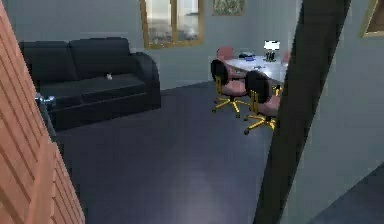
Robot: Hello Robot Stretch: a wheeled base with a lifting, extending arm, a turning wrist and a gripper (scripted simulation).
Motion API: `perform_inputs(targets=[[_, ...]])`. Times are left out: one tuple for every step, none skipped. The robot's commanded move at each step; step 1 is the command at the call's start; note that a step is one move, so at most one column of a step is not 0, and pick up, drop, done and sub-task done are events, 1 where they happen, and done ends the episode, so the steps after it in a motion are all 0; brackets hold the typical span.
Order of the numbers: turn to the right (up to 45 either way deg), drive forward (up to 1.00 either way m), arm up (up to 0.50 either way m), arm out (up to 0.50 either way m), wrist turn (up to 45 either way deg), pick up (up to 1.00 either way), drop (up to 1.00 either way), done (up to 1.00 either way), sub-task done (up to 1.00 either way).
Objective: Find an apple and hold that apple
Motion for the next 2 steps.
perform_inputs(targets=[[45.0,0.00,0.00,0.00,0.0,0.00,0.00,0.00,0.00],[15.0,0.00,0.00,0.00,0.0,0.00,0.00,0.00,0.00]])
